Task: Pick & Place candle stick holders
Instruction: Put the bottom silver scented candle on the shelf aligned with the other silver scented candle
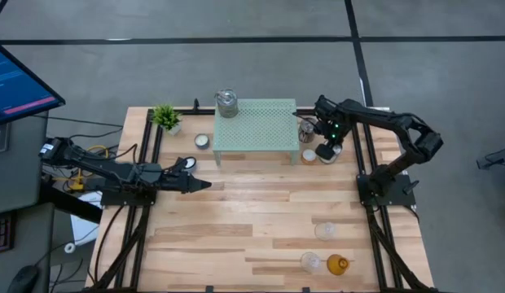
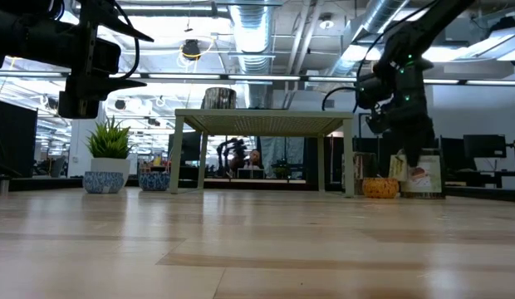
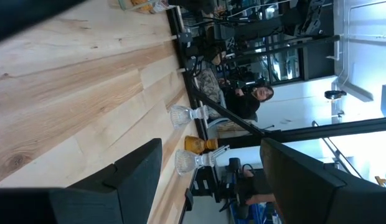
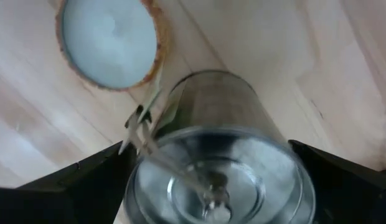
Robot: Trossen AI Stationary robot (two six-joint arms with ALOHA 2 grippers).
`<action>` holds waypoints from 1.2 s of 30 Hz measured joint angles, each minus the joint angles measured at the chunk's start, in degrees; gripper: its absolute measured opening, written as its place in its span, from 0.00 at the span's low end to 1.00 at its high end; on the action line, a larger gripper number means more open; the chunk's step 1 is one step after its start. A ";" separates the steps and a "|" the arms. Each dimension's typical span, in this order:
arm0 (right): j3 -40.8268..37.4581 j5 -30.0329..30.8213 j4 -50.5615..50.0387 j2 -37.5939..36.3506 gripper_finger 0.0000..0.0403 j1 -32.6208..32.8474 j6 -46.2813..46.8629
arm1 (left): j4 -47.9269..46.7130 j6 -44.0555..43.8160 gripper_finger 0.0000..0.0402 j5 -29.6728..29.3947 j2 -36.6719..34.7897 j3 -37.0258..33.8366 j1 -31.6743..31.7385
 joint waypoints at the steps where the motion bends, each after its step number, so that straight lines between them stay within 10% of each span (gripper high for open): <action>1: -0.21 0.00 0.44 0.00 0.99 0.00 0.08 | -0.01 0.00 0.68 0.00 0.02 0.00 0.00; 36: -5.80 0.07 3.53 -0.04 0.84 0.00 -0.36 | 0.19 0.49 0.67 -0.09 0.02 0.00 0.00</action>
